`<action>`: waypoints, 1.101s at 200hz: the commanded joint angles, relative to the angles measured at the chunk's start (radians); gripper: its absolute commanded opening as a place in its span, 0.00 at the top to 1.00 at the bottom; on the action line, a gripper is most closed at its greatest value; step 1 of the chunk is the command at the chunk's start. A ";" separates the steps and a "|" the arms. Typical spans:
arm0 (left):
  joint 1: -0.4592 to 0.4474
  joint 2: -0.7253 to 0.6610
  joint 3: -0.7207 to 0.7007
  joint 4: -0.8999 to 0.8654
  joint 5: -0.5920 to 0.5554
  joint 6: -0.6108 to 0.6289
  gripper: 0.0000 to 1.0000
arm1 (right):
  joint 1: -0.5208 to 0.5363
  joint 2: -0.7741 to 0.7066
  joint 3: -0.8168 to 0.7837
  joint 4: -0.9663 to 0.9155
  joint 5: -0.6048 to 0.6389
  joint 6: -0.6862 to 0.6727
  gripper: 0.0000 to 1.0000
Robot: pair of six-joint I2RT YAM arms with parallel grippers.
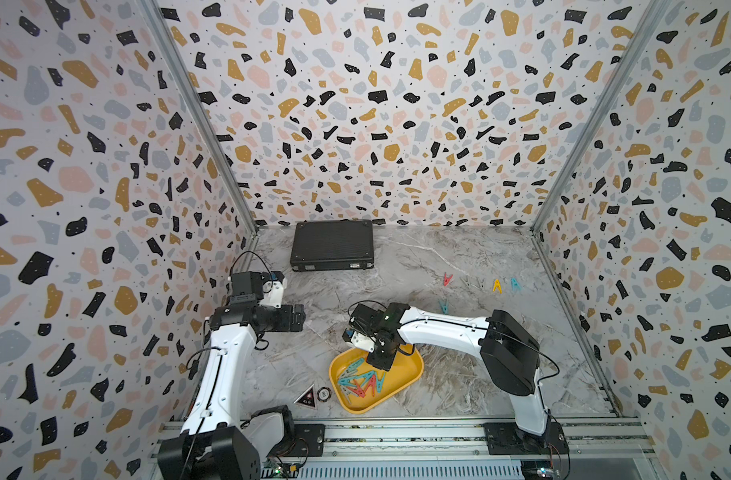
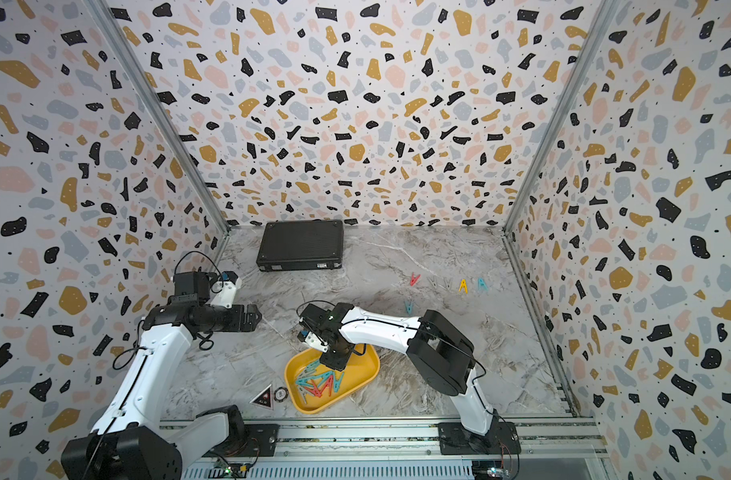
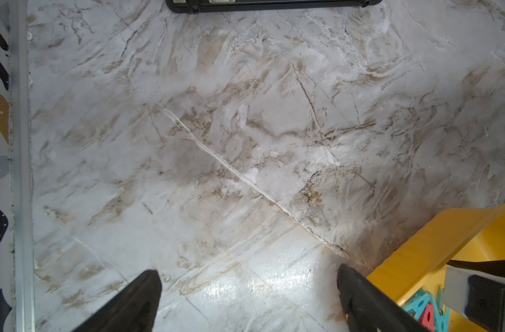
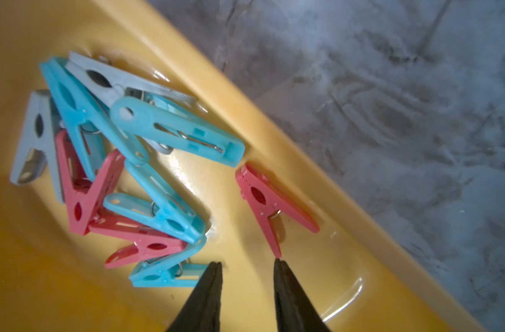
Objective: Take the clothespins out of the storage box
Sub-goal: Pick up the clothespin from the storage box.
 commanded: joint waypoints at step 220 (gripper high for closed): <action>0.022 0.012 0.001 -0.002 0.030 0.012 0.00 | -0.002 -0.097 -0.040 0.038 0.005 -0.066 0.69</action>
